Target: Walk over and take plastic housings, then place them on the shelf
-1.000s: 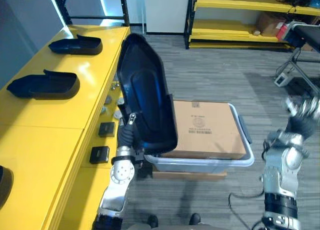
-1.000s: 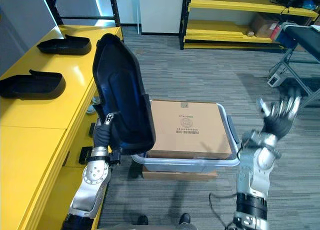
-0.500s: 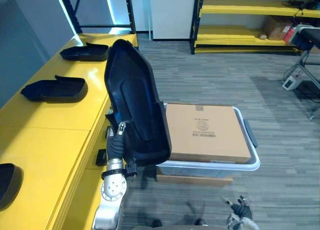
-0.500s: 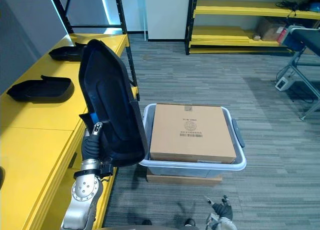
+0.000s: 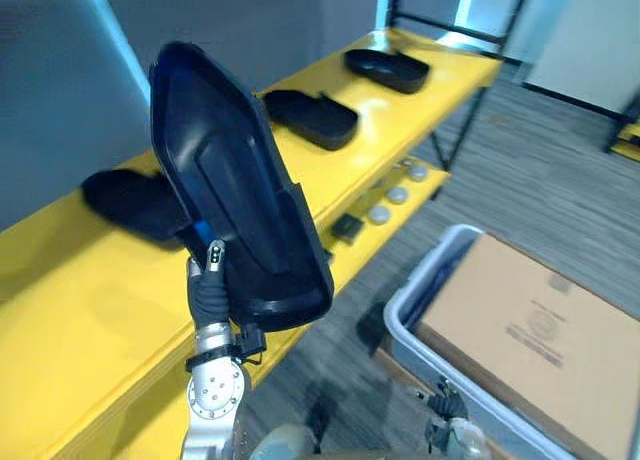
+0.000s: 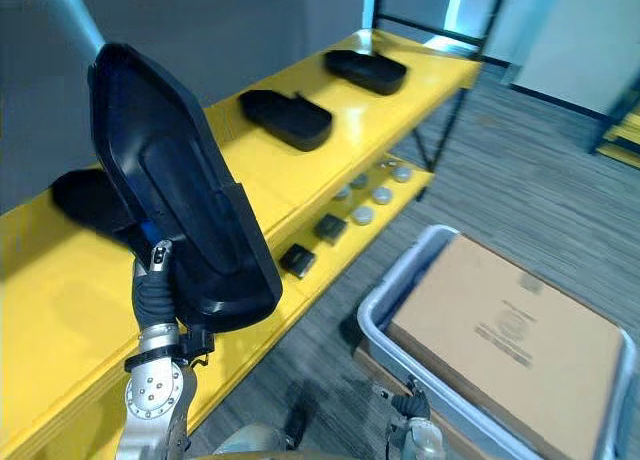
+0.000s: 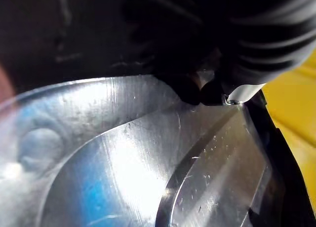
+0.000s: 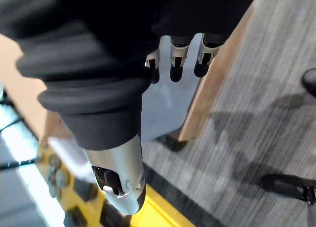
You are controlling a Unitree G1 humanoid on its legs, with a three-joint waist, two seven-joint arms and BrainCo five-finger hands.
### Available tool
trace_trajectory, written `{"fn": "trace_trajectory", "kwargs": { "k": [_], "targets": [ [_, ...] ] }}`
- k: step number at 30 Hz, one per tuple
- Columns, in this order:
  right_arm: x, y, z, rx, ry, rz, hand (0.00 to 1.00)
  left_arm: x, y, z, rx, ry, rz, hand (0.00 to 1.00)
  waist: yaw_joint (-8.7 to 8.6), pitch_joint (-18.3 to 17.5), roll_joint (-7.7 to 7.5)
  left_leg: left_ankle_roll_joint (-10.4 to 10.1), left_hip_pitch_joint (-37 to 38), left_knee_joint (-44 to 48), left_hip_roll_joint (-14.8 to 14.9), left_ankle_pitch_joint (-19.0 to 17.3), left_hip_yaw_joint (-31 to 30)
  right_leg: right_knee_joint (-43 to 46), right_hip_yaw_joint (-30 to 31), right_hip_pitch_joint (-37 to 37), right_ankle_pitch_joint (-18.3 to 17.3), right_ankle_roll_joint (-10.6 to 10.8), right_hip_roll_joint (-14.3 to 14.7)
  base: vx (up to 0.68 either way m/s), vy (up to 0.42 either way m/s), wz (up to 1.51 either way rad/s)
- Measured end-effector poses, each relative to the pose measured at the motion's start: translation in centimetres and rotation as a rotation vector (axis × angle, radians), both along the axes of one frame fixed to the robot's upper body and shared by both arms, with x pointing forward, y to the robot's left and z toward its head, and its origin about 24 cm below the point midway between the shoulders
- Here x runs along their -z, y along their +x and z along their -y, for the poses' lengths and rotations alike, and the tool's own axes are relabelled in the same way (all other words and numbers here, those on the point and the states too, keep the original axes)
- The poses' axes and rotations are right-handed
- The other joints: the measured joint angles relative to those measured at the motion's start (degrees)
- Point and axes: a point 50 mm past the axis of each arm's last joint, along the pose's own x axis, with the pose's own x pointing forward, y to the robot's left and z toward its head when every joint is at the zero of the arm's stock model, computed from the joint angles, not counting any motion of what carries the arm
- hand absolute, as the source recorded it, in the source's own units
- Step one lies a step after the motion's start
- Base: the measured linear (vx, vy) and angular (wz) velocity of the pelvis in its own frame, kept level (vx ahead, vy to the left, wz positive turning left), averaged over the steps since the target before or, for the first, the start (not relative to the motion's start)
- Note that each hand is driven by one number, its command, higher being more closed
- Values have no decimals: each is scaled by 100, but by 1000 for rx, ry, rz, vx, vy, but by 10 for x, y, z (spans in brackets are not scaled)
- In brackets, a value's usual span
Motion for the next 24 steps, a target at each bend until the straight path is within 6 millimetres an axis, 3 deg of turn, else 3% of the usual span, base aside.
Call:
{"fn": "trace_trajectory", "kwargs": {
  "k": [3, 4, 6, 7, 8, 9, 11, 15, 17, 18, 19, 21, 24],
  "targets": [
    [1, 3, -8, -6, 17, -4, 0, -3, 7, 8, 44, -11, 19, 100, 8, 11, -123, 142, -173, 83, -455, -62, -433, 158, -329, 157, 70, 46, -307, 213, 202, 86],
    [3, -1, -10, -9, 20, -27, 0, 0, 12, 13, 67, -13, 11, 100, -6, 18, -132, 232, -78, 116, -617, -127, -634, 558, -349, 300, 152, -80, -542, 234, 230, 108],
    [6, -6, -9, -16, 12, -47, 0, 3, 16, 20, 104, -12, 0, 100, -19, 22, -117, 314, 118, 153, -725, -226, -873, 1440, 86, 282, 436, -533, -913, 188, 142, 86],
    [7, -9, -9, -19, 9, -58, 0, 1, 17, 26, 132, -7, 9, 100, -65, 49, -89, 334, 302, 156, -711, -333, -1146, 2228, 1040, -10, 393, -895, -1005, 218, 114, 86],
    [6, -8, -8, -25, 5, -54, 0, -1, 18, 27, 149, 8, 19, 100, -125, 50, -87, 329, 429, 104, -662, -347, -1400, 2767, 2260, -553, -117, -813, -671, 229, 105, 100],
    [6, -8, -9, -23, 6, -50, 0, -1, 19, 28, 153, 17, 22, 100, -200, 81, -36, 314, 526, 13, -650, -339, -1560, 2863, 2945, -873, -388, -723, -374, 161, 70, 84],
    [6, -8, -8, -21, 2, -52, 0, 2, 23, 29, 158, 23, 12, 100, -243, 56, -97, 297, 732, -104, -716, -331, -1834, 2560, 3866, -1435, -742, -635, 107, 168, 45, 78],
    [7, -12, -8, -16, -1, -58, 0, 6, 29, 41, 208, 25, -5, 100, -492, 50, -102, 134, 816, 116, -817, -377, -2719, 1723, 5142, -2090, -897, -487, 820, 168, -52, 126],
    [8, -17, -8, -10, 1, -69, 0, 6, 28, 45, 227, 25, -4, 100, -456, 28, -143, 1, 795, 220, -884, -457, -2867, 1388, 5445, -2135, -710, -393, 936, 65, -137, 98],
    [9, -19, -8, -11, 2, -73, 0, 6, 28, 46, 229, 23, -1, 100, -444, -26, -272, -142, 755, 311, -982, -554, -2969, 1105, 5470, -2092, -313, -477, 891, 80, -261, 109],
    [9, -18, -8, -11, 1, -71, 0, 7, 27, 46, 225, 19, -5, 100, -438, -72, -343, -300, 709, 489, -1013, -733, -3129, 875, 5352, -1873, -466, -224, 809, 74, -251, 93],
    [5, -16, -5, 4, -6, -45, 0, 9, 25, 45, 217, 12, -15, 100, -315, -117, -118, -354, 644, 540, -739, -792, -3189, 532, 5103, -1699, -376, -350, 1072, 59, -241, 38],
    [6, -18, -7, -1, 0, -47, 0, 9, 24, 45, 211, 5, -18, 100, -324, -153, -55, -529, 652, 332, -409, -652, -3176, 209, 4775, -1505, -281, -498, 1300, 62, -233, 33]
  ]
}}
